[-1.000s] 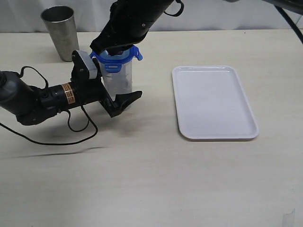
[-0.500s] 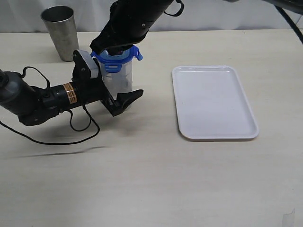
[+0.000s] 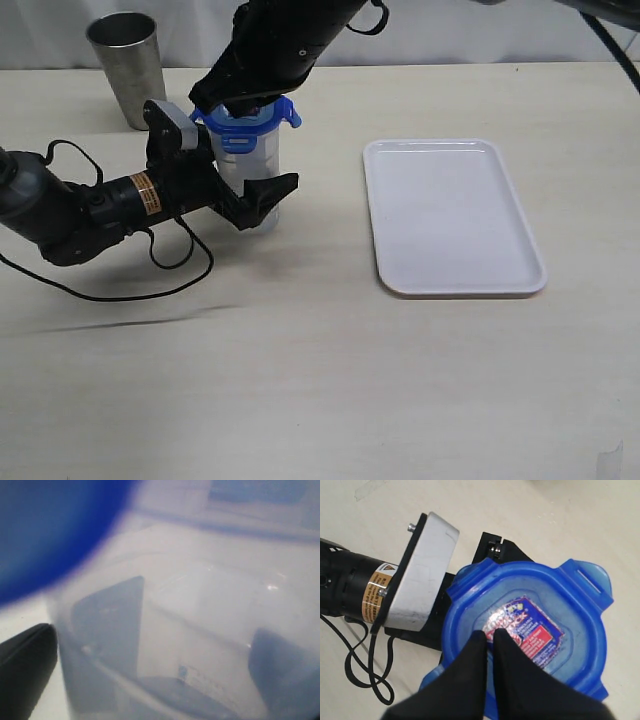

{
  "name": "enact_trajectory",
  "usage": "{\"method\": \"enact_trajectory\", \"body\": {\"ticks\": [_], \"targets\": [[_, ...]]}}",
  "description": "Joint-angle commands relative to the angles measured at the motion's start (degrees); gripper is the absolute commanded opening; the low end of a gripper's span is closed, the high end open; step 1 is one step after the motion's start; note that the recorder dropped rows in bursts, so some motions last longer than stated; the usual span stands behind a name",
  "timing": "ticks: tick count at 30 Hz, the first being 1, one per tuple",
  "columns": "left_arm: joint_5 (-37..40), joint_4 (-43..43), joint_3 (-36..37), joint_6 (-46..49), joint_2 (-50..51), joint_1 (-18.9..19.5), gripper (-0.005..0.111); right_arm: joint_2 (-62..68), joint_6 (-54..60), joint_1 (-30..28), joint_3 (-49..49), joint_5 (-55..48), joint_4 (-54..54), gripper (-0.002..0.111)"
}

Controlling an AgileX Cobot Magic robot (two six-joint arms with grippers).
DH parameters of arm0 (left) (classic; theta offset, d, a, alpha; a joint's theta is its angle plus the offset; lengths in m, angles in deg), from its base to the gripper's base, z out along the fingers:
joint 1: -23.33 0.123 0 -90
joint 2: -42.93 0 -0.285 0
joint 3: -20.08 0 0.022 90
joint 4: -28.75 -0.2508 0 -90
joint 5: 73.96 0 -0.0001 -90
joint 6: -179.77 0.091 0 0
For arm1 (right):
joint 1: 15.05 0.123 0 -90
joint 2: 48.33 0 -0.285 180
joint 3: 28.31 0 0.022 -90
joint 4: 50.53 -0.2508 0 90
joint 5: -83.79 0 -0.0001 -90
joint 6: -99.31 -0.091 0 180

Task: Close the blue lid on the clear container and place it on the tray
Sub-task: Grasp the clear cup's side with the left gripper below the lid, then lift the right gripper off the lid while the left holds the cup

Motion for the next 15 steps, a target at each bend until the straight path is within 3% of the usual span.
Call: {"method": "enact_trajectory", "body": {"ticks": [1, 9, 15], "targets": [[-0.7, -0.3, -0.6, -0.3, 0.0, -0.1, 0.088, -0.1, -0.1, -0.1, -0.2, 0.0, 0.2, 0.005], [-0.7, -2.4, -0.6, -0.3, 0.0, -0.1, 0.002, -0.1, 0.3, -0.1, -0.2, 0.2, 0.0, 0.005], [-0.7, -4.7, -0.6, -0.2, 0.0, 0.0, 0.000, -0.5, 3.8, -0.1, 0.7, -0.2, -2.9, 0.005]]}}
